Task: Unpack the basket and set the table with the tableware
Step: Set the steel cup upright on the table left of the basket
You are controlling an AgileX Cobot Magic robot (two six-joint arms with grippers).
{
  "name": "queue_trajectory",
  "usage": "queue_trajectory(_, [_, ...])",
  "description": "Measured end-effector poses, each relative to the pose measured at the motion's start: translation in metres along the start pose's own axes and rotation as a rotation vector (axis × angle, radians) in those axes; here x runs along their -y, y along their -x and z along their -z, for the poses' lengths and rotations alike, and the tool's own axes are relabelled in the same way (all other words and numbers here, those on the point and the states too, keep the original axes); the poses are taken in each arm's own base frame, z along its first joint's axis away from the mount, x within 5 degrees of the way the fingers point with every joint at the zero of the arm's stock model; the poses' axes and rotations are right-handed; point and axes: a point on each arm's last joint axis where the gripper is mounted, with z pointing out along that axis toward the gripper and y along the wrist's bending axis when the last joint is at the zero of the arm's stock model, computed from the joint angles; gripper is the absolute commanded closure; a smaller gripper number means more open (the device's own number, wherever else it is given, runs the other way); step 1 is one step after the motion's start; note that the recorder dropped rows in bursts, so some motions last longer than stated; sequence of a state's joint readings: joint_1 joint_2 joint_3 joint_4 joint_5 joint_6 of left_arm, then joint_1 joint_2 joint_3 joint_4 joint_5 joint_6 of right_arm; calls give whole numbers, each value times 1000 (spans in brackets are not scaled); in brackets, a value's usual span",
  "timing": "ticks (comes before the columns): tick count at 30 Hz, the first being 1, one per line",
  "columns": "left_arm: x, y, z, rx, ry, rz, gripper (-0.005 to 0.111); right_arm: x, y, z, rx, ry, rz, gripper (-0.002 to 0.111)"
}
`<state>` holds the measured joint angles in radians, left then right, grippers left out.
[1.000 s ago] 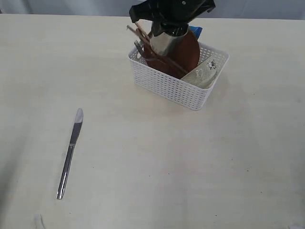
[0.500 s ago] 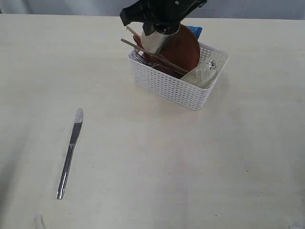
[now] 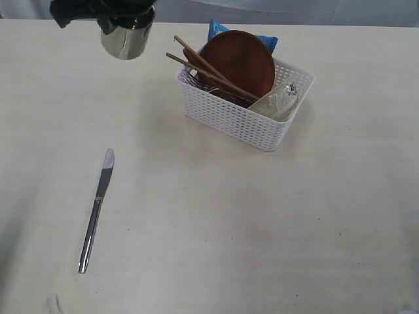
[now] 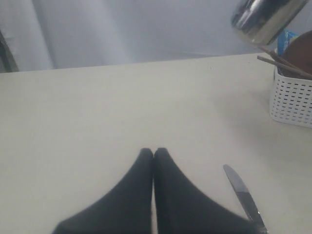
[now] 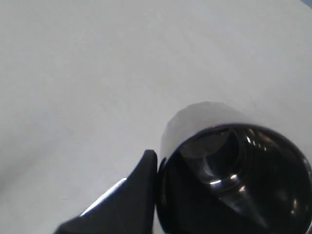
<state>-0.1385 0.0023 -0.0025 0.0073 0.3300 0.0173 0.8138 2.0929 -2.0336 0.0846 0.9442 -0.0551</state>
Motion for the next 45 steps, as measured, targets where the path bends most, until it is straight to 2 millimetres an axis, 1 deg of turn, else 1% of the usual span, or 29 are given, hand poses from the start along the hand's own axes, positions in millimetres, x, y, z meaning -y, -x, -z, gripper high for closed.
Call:
queue_trajectory(1, [0,0,0,0,0,0,107,1,3,-10,-23,0,0,109])
queue_trajectory(3, [0,0,0,0,0,0,107,4,3,-32,-104,-16,3,109])
queue_trajectory(4, [0,0,0,0,0,0,107,5,1,-40,-142,-26,1,109])
queue_trajectory(6, [0,0,0,0,0,0,107,9,-5,-62,-205,-50,-14,109])
queue_trajectory(9, [0,0,0,0,0,2,107,12,-13,-87,-244,-61,-26,109])
queue_trajectory(12, [0,0,0,0,0,2,107,9,-18,-104,-246,-57,-20,109])
queue_trajectory(16, [0,0,0,0,0,2,107,0,-23,-119,-254,-46,-6,109])
queue_trajectory(20, [0,0,0,0,0,2,107,-6,-27,-127,-270,4,-12,109])
queue_trajectory(24, [0,0,0,0,0,2,107,-9,-29,-128,-283,36,0,109])
queue_trajectory(33, [0,0,0,0,0,2,107,-1,-31,-127,-309,-47,51,108])
queue_trajectory(44, [0,0,0,0,0,2,107,-3,-27,-129,-259,-27,39,108])
queue_trajectory(45, [0,0,0,0,0,2,107,-3,-27,-129,-259,-23,36,107])
